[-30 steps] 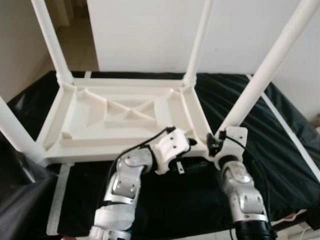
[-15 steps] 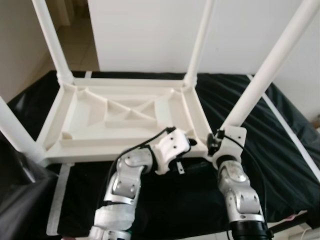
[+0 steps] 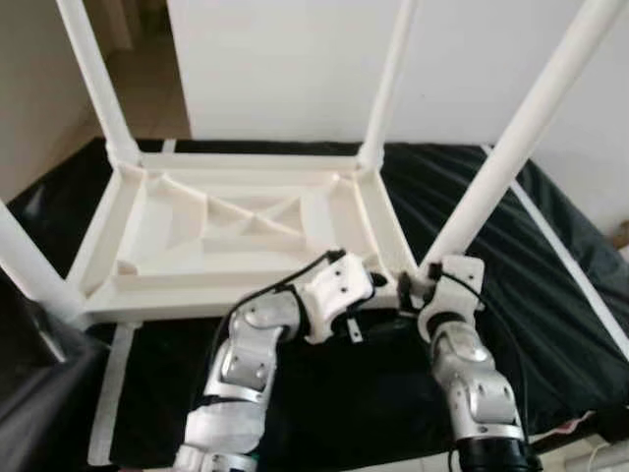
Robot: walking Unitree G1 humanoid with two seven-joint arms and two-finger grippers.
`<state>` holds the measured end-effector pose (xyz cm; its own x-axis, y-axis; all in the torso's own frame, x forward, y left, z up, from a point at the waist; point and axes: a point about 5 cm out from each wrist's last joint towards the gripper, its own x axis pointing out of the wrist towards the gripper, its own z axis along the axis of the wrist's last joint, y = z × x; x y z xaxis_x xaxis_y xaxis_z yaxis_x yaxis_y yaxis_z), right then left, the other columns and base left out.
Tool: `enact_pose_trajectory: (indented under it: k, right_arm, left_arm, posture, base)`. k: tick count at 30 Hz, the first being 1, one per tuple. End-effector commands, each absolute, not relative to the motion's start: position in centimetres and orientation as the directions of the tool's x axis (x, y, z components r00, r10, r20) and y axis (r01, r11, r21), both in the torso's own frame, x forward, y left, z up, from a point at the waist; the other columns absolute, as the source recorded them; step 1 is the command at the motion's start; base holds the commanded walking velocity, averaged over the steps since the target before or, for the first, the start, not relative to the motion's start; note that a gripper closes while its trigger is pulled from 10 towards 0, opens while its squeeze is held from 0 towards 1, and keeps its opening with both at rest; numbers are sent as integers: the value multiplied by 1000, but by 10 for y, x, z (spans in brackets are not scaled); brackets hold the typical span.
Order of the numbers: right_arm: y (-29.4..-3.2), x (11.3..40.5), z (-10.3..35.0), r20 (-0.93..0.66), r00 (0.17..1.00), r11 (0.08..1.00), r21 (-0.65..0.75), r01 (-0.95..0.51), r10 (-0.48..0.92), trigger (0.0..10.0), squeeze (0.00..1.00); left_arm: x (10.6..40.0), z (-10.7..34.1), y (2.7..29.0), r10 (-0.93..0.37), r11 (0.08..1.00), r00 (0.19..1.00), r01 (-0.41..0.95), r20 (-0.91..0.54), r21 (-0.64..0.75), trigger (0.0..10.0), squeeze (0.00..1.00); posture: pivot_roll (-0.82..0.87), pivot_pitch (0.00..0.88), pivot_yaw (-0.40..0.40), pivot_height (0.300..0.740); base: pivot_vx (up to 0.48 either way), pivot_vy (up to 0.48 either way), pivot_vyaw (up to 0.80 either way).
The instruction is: Building children table
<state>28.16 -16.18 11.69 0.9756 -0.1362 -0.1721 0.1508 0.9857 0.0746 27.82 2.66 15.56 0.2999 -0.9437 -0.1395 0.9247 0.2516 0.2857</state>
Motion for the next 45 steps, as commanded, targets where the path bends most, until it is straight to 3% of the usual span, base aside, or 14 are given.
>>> enact_pose_trajectory:
  k: [1,6,7,10,16,24,34,35,36,45]
  right_arm:
    - [-166,280,119,-157,978,986,83,148,-134,10000,1000]
    - [-181,272,119,-128,991,995,85,50,-39,10000,1000]
    - [-188,270,117,-123,992,997,73,10,-1,10000,0]
    - [-203,268,118,-103,987,993,14,-119,120,10000,0]
    - [-205,268,122,-92,967,969,-38,-244,240,10000,0]
    - [-210,288,135,-112,874,859,-165,-485,472,10000,0]
    - [-200,307,130,-161,804,784,-178,-594,573,9961,0]
    - [-199,307,129,-165,798,777,-184,-602,579,3647,0]
    - [-198,308,127,-175,790,769,-185,-612,587,0,0]
    - [-201,307,115,-211,763,747,-163,-644,611,0,0]
  left_arm:
    - [281,149,26,-856,478,513,834,-68,275,10000,0]
    - [281,149,25,-857,475,510,836,-69,275,10000,0]
    - [281,149,25,-860,473,507,837,-66,274,10000,0]
    - [282,151,24,-863,469,502,840,-61,273,10000,0]
    - [282,151,24,-865,466,498,842,-60,273,10000,0]
    - [285,154,22,-866,465,497,840,-54,279,10000,0]
    - [288,157,24,-860,476,508,832,-47,286,10000,0]
    - [289,157,24,-858,478,511,830,-47,287,10000,0]
    - [289,157,25,-856,482,515,827,-46,288,10000,0]
    - [288,157,27,-850,491,525,821,-45,290,10000,0]
  posture:
    - [15,0,-96,740]
    - [9,0,-92,740]
    - [7,0,-90,740]
    - [0,0,-82,740]
    - [-4,0,-77,740]
    - [-12,0,-67,740]
    - [2,0,-73,740]
    - [10,0,-77,740]
    - [13,0,-79,740]
    - [18,0,-82,740]
  base:
    - [0,0,0]
    - [0,0,0]
    - [0,0,0]
    - [0,0,0]
    - [0,0,0]
    - [0,0,0]
    - [0,0,0]
    - [0,0,0]
    - [0,0,0]
    - [0,0,0]
